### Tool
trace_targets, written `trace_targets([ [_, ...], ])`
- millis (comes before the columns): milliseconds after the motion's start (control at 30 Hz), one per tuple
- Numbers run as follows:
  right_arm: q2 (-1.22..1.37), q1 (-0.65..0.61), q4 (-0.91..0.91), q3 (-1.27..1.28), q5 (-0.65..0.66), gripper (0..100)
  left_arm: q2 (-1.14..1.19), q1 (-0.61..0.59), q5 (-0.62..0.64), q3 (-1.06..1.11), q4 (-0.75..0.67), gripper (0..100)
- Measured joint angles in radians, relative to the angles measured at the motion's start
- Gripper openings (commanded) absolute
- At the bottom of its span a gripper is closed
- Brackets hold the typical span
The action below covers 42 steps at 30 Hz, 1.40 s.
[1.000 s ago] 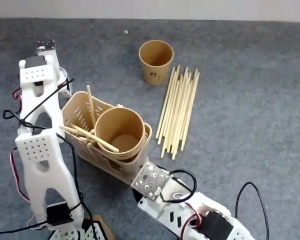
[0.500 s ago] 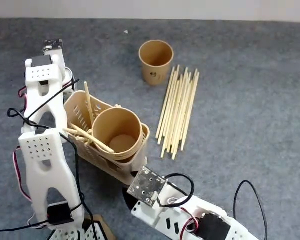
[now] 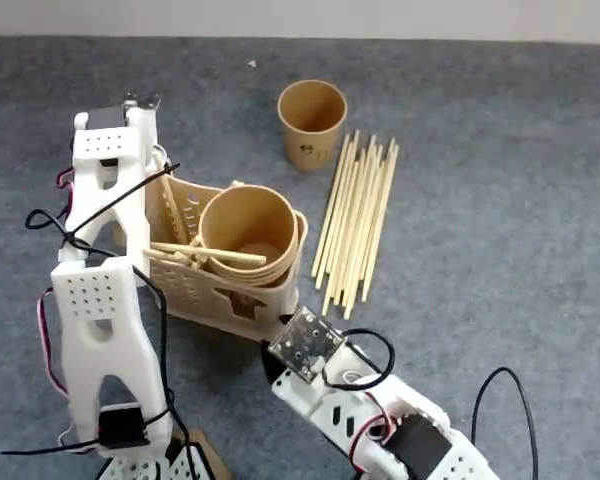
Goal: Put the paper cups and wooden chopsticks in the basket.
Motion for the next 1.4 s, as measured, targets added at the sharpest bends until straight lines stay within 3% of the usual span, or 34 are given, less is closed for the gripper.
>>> trace_targets([
  [467, 0.000, 0.176, -0.100, 0.029, 0.008, 14.9, 0.000, -0.031, -0.107, 0.000, 0.086, 17],
  [833, 0.034, 0.190, -0.160, 0.029, 0.008, 14.9, 0.000, -0.143, -0.143, 0.000, 0.089, 17],
  [1167, 0.427, 0.249, -0.364, -0.017, 0.008, 14.9, 0.000, -0.292, -0.143, -0.100, 0.089, 17],
  [1400, 0.750, 0.261, -0.482, -0.166, 0.008, 14.9, 0.000, -0.373, -0.222, -0.126, 0.089, 17],
])
